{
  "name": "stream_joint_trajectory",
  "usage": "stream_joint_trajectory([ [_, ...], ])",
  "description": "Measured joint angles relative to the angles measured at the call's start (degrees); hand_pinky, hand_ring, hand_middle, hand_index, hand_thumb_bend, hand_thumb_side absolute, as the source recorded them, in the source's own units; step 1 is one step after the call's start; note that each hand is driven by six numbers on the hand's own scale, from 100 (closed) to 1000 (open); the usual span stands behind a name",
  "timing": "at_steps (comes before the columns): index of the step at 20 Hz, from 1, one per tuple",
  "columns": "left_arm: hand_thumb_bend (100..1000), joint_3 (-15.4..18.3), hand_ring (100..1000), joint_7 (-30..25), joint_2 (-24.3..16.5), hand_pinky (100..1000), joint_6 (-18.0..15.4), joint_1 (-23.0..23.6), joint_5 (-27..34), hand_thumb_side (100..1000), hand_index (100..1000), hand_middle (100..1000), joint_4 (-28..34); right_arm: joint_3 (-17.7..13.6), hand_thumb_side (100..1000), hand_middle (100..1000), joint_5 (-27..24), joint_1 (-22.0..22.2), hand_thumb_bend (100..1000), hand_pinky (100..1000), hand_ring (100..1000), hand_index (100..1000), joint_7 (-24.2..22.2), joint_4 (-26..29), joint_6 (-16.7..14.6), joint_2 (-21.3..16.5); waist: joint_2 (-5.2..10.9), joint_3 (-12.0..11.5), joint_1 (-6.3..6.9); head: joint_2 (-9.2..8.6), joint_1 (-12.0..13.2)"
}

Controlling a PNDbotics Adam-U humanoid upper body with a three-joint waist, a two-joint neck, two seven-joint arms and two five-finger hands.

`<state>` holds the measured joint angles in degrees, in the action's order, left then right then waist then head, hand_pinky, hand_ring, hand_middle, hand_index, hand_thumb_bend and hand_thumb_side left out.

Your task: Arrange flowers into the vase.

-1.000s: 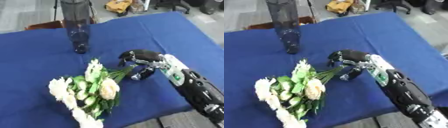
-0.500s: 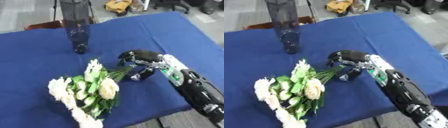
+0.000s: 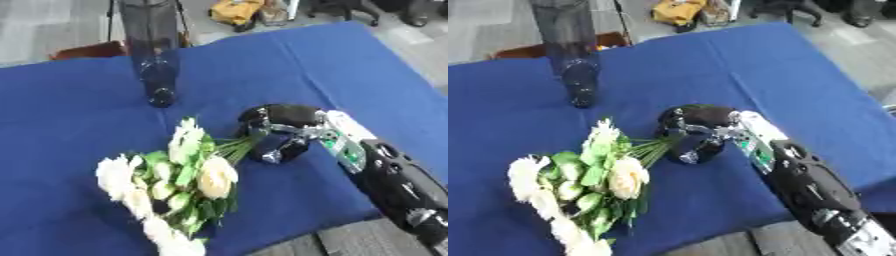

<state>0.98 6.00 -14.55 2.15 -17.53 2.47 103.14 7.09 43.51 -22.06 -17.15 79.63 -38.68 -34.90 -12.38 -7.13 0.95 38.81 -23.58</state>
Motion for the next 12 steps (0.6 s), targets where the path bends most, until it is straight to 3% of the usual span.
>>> stream_joint_trajectory([
  [12,654,0.0,568,0.0,0.0,387,0.0,0.0,0.1,635,775,614,0.0,0.0,132,638,1.0,-0.1,306,785,892,800,0.0,-0.5,0.0,0.3,0.0,0.0,0.02,0.0,-0.1],
])
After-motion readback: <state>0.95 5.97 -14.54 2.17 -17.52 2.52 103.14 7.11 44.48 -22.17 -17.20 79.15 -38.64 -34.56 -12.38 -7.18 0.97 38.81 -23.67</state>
